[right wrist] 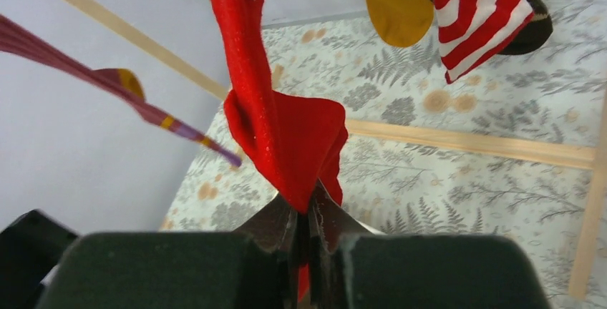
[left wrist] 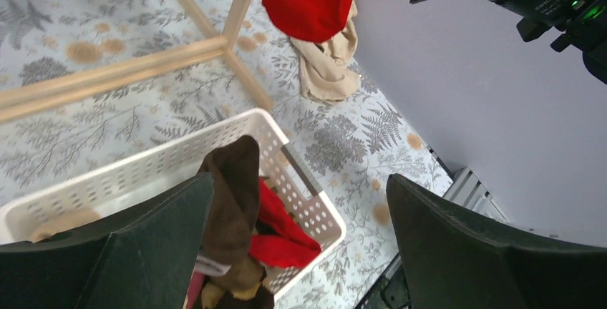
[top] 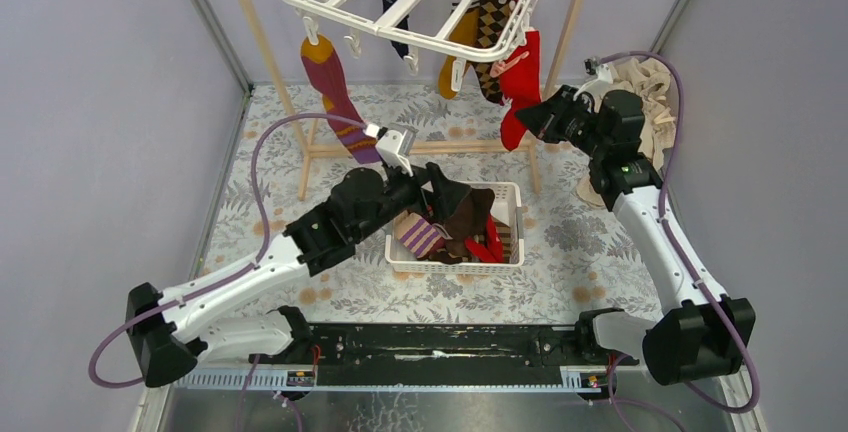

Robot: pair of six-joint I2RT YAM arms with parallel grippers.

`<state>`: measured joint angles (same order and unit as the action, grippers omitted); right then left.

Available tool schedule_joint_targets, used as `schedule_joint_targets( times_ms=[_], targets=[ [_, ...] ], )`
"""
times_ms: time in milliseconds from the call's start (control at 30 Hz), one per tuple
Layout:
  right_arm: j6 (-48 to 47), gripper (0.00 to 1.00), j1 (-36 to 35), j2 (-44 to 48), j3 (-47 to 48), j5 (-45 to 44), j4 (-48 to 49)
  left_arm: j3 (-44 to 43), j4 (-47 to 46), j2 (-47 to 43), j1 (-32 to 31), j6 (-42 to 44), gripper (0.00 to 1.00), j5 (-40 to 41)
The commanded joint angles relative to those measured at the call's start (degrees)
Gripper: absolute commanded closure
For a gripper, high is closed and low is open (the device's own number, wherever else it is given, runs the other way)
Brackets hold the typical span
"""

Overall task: Remove the socks clipped to the hanger
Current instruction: Remove the sock from the hanger.

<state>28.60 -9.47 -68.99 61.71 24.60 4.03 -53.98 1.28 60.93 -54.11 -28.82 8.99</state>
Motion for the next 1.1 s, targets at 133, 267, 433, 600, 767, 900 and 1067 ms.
schedule_joint_targets(
  times_ms=[133,267,433,600,767,900,1067],
  targets=[
    [13.8,0.93,4.9,0.5,1.7,19.7,6.7,1.8,-25.4,9.1,6.7,-2.4,0.02,-10.4],
    [18.4,0.93,5.1,-0.1,1.3,23.7,11.1,2.2,-33.9,13.3,8.1,-3.8,0.02,-12.4],
    [24.3,0.93,5.1,-0.9,0.3,27.7,17.2,0.2,-40.2,18.1,8.9,-5.6,0.02,-14.3],
    [26.2,0.94,5.1,-1.1,0.0,28.8,18.5,-2.1,-44.7,22.1,9.8,-8.3,0.01,-16.1],
    [27.1,0.94,5.1,-1.4,-0.2,30.0,19.5,-3.5,-47.6,24.0,10.7,-10.1,0.02,-16.8],
    [27.2,0.95,5.1,-1.6,-0.4,30.3,19.7,-4.1,-49.0,24.5,11.2,-11.1,0.02,-17.4],
    [27.1,0.95,5.1,-1.9,-1.1,30.4,20.0,-3.9,-49.8,24.0,11.5,-12.2,0.01,-18.1]
  ],
)
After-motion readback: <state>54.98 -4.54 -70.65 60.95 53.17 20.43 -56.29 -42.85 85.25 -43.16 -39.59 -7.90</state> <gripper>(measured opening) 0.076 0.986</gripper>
